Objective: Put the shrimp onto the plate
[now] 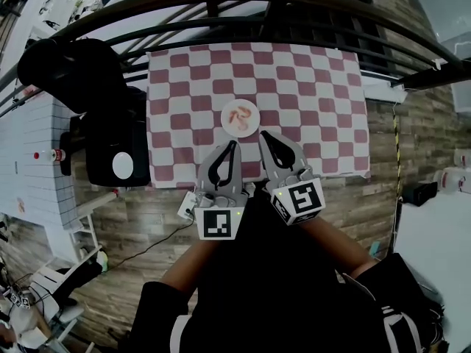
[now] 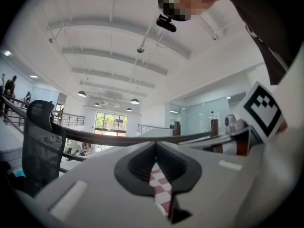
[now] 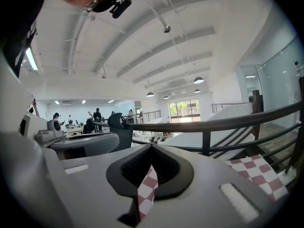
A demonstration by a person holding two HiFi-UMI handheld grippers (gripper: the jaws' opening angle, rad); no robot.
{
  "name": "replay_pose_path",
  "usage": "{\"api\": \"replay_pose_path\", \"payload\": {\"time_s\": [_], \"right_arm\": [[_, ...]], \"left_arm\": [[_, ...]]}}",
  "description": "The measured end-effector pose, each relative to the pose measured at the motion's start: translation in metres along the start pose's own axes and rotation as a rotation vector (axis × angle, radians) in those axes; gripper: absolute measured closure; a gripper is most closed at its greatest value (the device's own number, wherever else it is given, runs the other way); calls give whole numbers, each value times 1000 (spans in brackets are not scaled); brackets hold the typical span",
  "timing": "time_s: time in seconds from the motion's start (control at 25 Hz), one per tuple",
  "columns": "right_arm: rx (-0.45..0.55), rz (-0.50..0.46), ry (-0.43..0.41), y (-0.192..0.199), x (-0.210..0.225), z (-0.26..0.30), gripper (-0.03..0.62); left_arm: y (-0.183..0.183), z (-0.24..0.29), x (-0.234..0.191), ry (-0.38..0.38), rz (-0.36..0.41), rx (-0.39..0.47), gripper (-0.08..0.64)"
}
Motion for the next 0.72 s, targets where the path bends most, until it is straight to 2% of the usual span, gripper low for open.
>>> {"api": "replay_pose_path", "payload": {"time_s": [0.36,0.72], "right_arm": [[40,-35,63,-5,5,-20,594],[-5,-35,119,5,19,-36,594]], "left_arm": [[-6,5,13,23,24,22,552],[-2,4,28,32,20,12,552]]}}
Point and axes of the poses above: the fingertips, and each gripper's own axes: z forward along the fingers, x to its right, y out of its underside, the point moved 7 cm from there along -z, backward along the fingers, and after that the axes turned 4 degrees about z, right-handed, at the moved point
